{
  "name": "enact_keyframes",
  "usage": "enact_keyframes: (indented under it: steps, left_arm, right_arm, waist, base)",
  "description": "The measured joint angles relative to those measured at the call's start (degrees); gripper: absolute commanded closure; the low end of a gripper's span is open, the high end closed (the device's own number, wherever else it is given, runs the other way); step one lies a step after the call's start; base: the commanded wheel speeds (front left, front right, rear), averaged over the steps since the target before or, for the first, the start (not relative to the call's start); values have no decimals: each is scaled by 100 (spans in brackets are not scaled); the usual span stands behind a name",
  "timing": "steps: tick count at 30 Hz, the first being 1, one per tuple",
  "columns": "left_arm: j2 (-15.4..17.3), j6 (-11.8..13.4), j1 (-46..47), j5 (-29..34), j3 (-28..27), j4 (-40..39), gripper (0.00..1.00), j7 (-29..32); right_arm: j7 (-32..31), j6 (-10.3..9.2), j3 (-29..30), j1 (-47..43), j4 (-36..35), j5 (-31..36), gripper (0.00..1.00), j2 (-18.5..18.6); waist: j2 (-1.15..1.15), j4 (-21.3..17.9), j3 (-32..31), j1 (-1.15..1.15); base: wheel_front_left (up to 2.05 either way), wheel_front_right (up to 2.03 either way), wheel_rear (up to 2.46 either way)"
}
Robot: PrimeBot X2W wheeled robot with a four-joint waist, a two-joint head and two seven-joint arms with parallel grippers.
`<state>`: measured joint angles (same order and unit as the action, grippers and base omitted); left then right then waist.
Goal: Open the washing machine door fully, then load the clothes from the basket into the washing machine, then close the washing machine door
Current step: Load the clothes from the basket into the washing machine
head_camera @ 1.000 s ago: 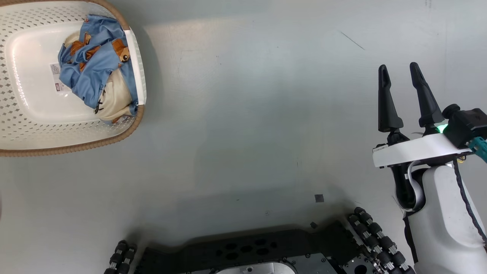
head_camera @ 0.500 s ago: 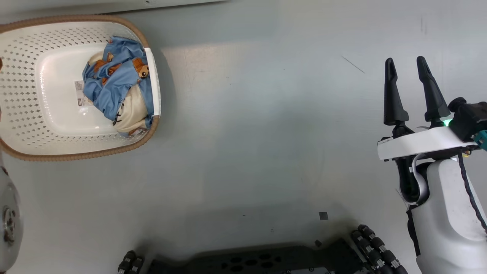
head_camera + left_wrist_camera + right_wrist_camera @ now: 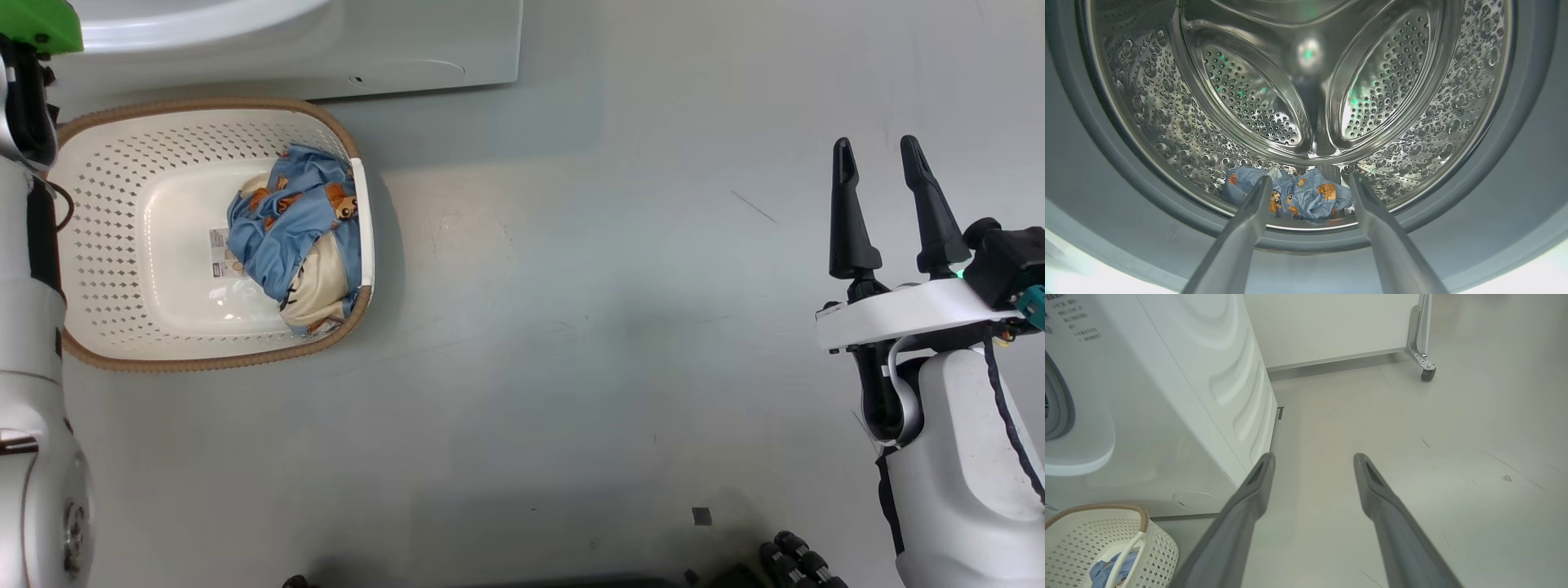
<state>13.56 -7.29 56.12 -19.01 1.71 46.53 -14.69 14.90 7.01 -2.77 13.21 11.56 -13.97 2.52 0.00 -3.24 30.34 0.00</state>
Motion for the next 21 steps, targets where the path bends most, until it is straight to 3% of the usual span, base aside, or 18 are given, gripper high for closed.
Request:
enact_keyframes:
  steps: [9, 21]
  left_arm:
    - [-9, 0, -762, 21, 0, -346, 0, 0]
    - [-77, 0, -1834, 1, -400, -981, 0, 0]
  right_arm:
    - [0, 0, -86, -193, 24, 1, 0, 0]
    - [0, 0, -157, -442, 81, 0, 0, -1]
  waist:
    - [0, 84, -494, 0]
    - [0, 158, -1088, 0]
  base:
    - [0, 0, 0]
    - [0, 0, 0]
